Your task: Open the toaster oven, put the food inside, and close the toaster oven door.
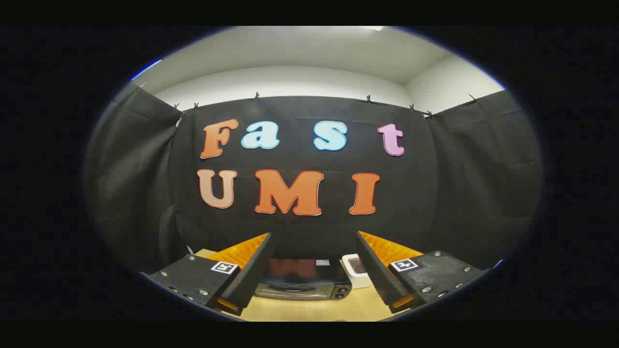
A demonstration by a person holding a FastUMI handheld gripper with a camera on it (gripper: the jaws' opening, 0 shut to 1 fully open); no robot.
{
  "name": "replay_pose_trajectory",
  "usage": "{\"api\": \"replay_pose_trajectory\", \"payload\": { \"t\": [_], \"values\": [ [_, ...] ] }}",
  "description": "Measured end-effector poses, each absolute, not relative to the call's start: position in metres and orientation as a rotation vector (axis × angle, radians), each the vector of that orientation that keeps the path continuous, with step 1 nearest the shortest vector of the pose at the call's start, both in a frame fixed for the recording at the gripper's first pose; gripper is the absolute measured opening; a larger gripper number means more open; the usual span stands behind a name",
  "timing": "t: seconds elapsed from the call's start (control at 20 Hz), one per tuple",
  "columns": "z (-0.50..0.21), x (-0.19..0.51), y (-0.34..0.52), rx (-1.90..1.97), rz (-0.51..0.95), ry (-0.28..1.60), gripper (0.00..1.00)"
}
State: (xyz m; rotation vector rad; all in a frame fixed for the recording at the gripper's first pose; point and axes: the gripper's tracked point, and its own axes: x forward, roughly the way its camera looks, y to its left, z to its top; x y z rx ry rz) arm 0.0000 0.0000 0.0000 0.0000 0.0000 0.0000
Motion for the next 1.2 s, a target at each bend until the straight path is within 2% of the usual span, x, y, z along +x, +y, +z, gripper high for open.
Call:
{"api": "replay_pose_trajectory", "payload": {
  "t": [1.2],
  "values": [
    [-0.013, 0.009, 0.008, 0.0, 0.042, 0.025, 0.99]
  ]
}}
